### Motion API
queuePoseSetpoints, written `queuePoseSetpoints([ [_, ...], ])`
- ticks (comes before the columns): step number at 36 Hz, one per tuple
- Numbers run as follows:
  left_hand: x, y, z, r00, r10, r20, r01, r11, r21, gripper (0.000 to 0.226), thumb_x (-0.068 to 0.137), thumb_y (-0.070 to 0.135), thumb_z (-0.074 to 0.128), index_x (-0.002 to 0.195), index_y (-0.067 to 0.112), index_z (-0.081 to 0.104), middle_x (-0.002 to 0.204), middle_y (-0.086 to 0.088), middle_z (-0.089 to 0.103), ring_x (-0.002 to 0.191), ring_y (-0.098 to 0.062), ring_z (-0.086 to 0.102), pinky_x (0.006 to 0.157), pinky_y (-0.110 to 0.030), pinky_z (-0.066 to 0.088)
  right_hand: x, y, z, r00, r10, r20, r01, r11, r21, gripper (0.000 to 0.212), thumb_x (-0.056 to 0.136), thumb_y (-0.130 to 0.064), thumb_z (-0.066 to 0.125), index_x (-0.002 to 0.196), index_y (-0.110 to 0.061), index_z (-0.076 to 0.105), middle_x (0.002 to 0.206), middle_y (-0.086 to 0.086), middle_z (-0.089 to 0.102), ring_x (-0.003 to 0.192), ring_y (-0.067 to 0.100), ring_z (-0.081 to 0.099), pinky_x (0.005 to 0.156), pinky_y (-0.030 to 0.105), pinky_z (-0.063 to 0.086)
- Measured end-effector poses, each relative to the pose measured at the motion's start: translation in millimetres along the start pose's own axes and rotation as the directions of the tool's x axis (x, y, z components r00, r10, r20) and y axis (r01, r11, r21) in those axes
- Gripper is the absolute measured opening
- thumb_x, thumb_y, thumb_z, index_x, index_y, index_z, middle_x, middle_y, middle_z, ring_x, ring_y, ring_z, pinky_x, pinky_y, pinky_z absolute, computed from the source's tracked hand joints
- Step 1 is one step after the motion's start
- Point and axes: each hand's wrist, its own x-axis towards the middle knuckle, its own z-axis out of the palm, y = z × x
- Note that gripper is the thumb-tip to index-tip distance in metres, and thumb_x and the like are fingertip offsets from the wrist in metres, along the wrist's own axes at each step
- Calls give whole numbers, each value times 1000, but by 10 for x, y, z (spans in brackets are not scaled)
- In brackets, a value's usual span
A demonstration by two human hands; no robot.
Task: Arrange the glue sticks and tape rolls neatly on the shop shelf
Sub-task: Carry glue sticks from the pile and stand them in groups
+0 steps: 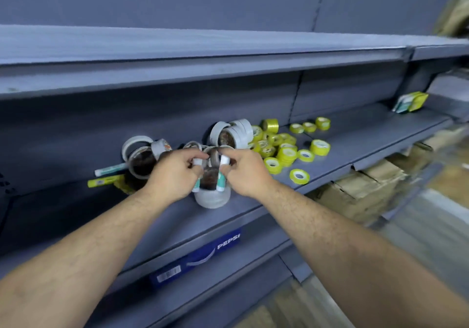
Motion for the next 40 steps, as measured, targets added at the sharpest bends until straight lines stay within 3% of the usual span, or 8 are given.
queuePoseSetpoints([
  [4,47,513,503,996,87,21,-87,996,-13,27,88,13,67,94,38,72,78,4,71,70,-17,64,67,-27,51,-199,448,-534,996,74,-45,-72,997,35,42,94,-12,60,135,-22,63,62,-19,51,42,-2,45,51,18,42],
  [8,91,1083,1160,992,118,51,-113,990,-84,21,90,12,66,97,29,75,61,4,62,45,-6,48,45,-14,37,-499,985,-1154,988,121,-93,-118,992,37,42,96,-14,58,137,-24,62,61,-16,55,47,2,50,55,25,47],
  [14,125,2079,2193,971,208,116,-190,971,-146,25,88,8,65,96,30,75,65,16,62,56,-1,54,56,-20,41,-970,1824,-2215,966,182,-182,-190,981,-30,43,96,-13,56,138,-25,61,60,-16,52,50,3,47,67,22,47],
  [22,198,3270,3458,929,290,231,-240,945,-221,29,88,14,67,88,43,69,71,11,66,63,-10,59,57,-20,44,-1517,2813,-3437,909,298,-291,-319,947,-27,43,99,-14,58,141,-24,58,68,-20,45,46,-8,48,54,6,36],
  [28,327,3998,4282,867,388,312,-308,910,-276,21,91,15,64,101,33,70,85,22,64,80,2,61,67,-12,46,-1732,3551,-4057,826,371,-424,-395,918,33,40,97,-15,61,136,-22,63,104,-2,73,88,11,69,87,32,58],
  [32,555,4410,4930,813,427,396,-314,894,-320,23,90,16,65,101,36,68,92,16,68,81,-1,63,68,-21,50,-1776,4054,-4459,781,413,-468,-438,897,62,39,97,-14,61,134,-23,64,72,-6,68,58,1,56,68,31,56],
  [36,839,4840,5567,760,490,427,-351,862,-365,24,86,17,69,99,36,67,91,15,67,85,-6,63,78,-27,52,-1717,4524,-4943,717,469,-516,-508,858,75,39,95,-11,62,132,-23,66,67,-22,55,50,-8,49,60,14,41],
  [40,1109,5299,6070,717,522,462,-360,844,-397,22,86,17,70,101,33,68,89,16,65,85,-8,64,79,-28,52,-1590,4911,-5436,667,502,-551,-563,824,70,37,96,-8,58,130,-19,67,66,-17,54,54,0,49,57,16,41],
])
